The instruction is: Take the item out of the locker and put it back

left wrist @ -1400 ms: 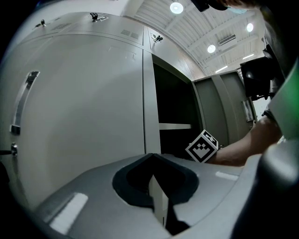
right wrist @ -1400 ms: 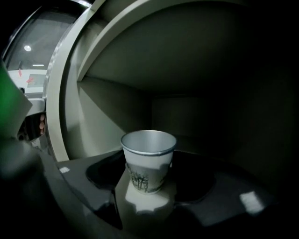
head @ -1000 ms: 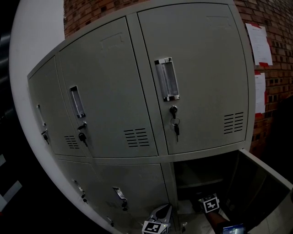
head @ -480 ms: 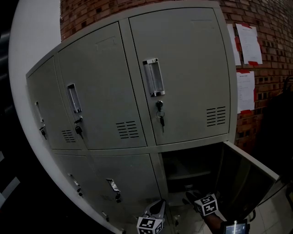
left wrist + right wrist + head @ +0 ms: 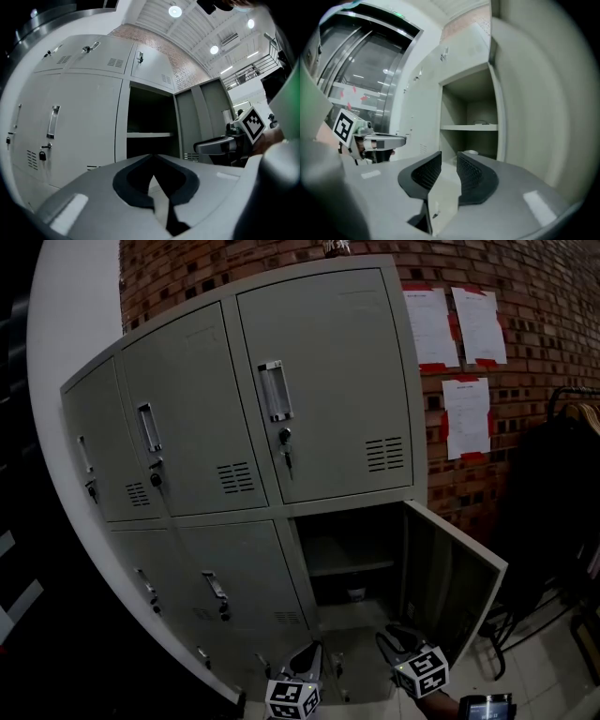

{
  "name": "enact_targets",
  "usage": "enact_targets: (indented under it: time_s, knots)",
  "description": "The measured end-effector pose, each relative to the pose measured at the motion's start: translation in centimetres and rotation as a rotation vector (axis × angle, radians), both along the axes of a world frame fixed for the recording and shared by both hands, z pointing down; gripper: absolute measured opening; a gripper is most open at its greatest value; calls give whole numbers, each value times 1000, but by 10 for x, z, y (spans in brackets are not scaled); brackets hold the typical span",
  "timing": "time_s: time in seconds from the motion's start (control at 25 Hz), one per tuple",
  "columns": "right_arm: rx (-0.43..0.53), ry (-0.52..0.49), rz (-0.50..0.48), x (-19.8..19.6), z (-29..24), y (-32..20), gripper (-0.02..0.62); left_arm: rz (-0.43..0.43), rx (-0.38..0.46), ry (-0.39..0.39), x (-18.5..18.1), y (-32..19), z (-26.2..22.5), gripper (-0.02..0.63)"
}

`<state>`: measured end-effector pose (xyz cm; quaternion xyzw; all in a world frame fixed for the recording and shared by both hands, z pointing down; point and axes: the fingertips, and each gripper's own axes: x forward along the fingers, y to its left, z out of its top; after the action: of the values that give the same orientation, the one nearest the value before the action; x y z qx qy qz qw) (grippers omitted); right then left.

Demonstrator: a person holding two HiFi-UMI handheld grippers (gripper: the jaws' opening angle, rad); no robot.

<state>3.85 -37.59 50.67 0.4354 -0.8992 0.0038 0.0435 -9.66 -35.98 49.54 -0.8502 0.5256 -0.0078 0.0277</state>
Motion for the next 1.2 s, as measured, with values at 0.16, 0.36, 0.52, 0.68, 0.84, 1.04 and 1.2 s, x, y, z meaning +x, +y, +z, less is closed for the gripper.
enact_targets:
  time_s: [0.16, 0.36, 0.52, 0.68, 0.84, 1.04, 1.2]
  knots:
    - [-13, 1, -13, 20, 5, 46, 76, -20, -1, 0, 13, 38, 4, 2]
    - [-49, 0, -19, 35, 15, 95, 58, -27, -38, -13, 23, 87, 12, 2]
    - [-75, -3, -10, 36, 21, 128, 50, -18, -42, -10, 22, 112, 11, 2]
    - [-94, -1, 6, 29, 28, 150, 29, 9, -5, 3, 15, 125, 11, 2]
    - [-105, -6, 21, 20, 32, 162, 2, 28, -1, 6, 8, 134, 10, 2]
    - [-105, 2, 18, 8, 32, 165, 2, 46, -2, 13, 3, 138, 13, 2]
    - [-98, 7, 10, 1, 30, 165, 2, 51, 3, 17, -1, 138, 12, 2]
